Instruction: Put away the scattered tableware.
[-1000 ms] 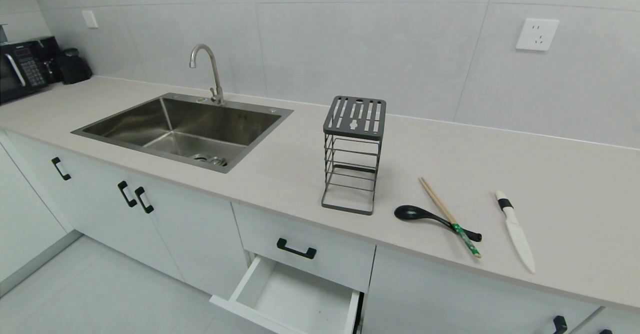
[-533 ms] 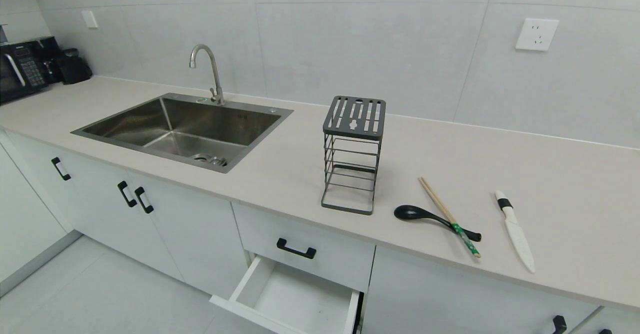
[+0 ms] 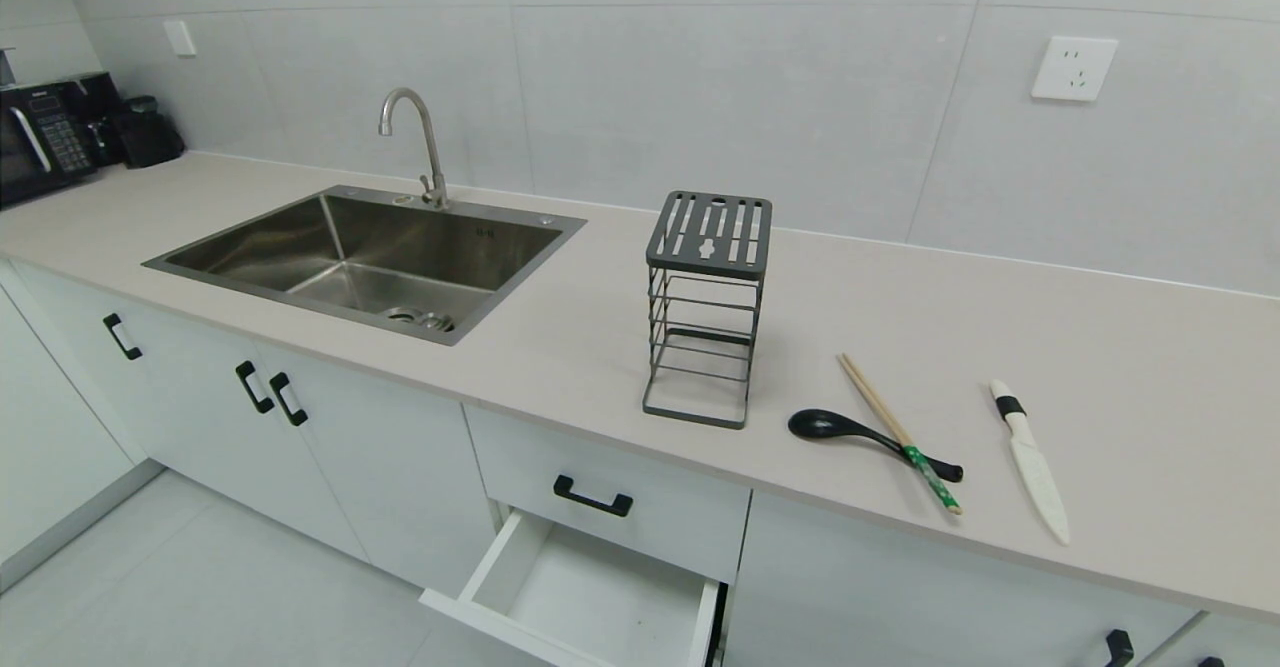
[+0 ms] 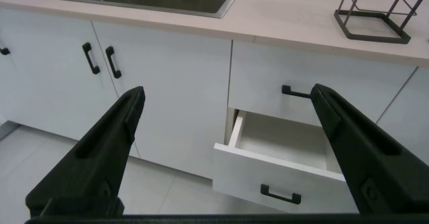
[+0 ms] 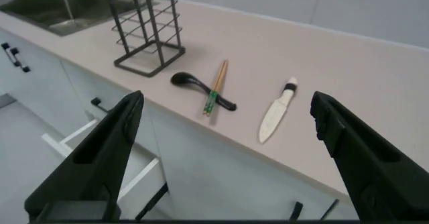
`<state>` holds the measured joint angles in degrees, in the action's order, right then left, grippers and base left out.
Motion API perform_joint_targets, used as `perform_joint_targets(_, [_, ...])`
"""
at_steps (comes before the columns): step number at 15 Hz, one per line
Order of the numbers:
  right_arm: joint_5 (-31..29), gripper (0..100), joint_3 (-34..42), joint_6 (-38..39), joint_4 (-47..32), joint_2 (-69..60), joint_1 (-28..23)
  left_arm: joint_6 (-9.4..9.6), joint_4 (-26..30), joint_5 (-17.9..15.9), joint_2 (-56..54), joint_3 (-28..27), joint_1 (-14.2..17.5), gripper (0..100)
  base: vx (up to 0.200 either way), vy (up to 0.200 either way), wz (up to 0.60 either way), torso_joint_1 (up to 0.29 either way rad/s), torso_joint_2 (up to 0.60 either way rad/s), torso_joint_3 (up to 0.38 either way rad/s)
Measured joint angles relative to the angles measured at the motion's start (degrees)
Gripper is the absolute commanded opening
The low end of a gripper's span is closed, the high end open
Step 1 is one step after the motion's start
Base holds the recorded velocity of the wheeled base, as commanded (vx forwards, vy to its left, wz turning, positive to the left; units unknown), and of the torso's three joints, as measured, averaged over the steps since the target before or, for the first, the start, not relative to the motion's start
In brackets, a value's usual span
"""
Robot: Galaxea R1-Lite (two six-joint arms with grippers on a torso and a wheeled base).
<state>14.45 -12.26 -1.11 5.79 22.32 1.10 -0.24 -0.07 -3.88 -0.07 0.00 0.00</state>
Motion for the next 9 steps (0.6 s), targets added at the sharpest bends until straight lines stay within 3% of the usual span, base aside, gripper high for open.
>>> perform_joint_targets(9, [1.2, 100, -4.0, 0.0, 0.1, 14.3, 1.7, 0.0, 0.0, 0.0, 0.0, 0.0, 0.0, 100, 0.0, 0.0, 0.0, 0.0, 0.0, 0.0])
